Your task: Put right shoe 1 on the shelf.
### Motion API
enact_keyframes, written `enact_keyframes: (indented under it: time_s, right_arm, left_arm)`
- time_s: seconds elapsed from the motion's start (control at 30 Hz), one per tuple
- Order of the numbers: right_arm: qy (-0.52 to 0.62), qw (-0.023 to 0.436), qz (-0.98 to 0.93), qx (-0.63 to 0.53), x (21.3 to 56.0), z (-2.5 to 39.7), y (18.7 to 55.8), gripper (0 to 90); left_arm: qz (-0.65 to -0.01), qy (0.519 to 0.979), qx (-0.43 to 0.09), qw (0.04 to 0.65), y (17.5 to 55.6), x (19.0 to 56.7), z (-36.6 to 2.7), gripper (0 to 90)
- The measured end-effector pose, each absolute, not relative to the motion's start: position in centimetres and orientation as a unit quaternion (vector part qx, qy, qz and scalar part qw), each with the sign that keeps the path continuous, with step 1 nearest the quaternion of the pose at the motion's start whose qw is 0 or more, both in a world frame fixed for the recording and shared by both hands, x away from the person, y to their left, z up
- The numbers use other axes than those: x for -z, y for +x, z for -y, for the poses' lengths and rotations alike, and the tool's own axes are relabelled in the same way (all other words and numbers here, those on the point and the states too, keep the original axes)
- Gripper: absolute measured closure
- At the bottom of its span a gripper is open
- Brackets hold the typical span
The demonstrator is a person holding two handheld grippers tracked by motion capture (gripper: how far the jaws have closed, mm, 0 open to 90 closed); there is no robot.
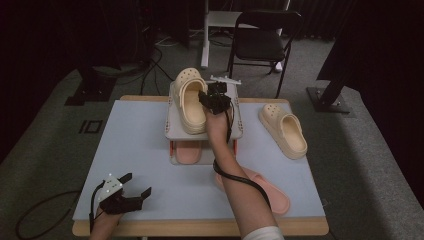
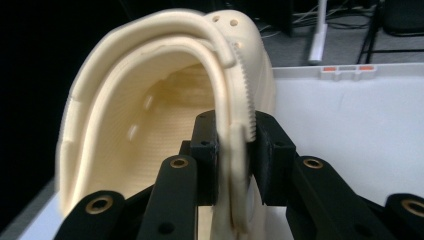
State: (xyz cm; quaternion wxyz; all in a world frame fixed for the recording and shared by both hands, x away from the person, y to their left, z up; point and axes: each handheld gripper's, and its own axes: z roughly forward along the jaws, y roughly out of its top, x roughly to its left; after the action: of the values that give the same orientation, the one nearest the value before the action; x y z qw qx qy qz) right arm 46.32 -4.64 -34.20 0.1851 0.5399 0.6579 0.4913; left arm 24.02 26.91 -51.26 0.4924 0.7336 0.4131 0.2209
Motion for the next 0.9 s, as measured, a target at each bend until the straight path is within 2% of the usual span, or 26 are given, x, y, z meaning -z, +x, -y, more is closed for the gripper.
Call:
enact_keyframes:
  time_s: [0.1,0.3,0.9]
  right_arm:
    - [0.533,0.188,-0.662,-0.492,34.0,4.8,46.0,70.3]
    - [0.516,0.188,-0.675,-0.492,33.6,5.3,45.3,58.0]
    - [0.482,0.179,-0.694,-0.504,33.2,8.3,42.8,51.3]
  left_arm:
    - [-0.413,0.733,-0.22,0.493,24.0,51.3,-26.9,6.8]
    - [-0.413,0.734,-0.22,0.492,24.1,51.3,-26.8,6.8]
    - [-0.417,0.732,-0.221,0.492,24.2,51.4,-26.9,6.8]
